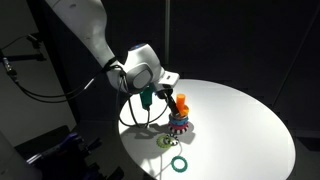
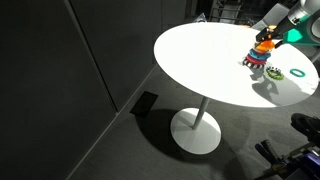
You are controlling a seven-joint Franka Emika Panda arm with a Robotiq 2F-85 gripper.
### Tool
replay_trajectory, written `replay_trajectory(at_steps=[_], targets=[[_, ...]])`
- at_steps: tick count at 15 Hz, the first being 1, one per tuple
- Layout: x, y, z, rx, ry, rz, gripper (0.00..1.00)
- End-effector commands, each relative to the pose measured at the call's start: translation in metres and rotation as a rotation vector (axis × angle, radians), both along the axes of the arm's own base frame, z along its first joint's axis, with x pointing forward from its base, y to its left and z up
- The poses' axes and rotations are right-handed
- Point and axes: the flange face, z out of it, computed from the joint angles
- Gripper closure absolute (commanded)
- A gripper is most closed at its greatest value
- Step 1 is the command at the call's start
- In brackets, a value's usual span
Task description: Take the orange ring off of the ring toss
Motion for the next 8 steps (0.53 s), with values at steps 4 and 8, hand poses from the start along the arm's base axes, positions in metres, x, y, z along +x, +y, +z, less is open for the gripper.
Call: replay_trajectory(at_steps=[4,8], targets=[[0.007,-0.003,0.000,-0.017,-0.014,-0.016,0.36],[0.007,-0.005,0.010,-0.015,-0.025,-0.018,0.47]])
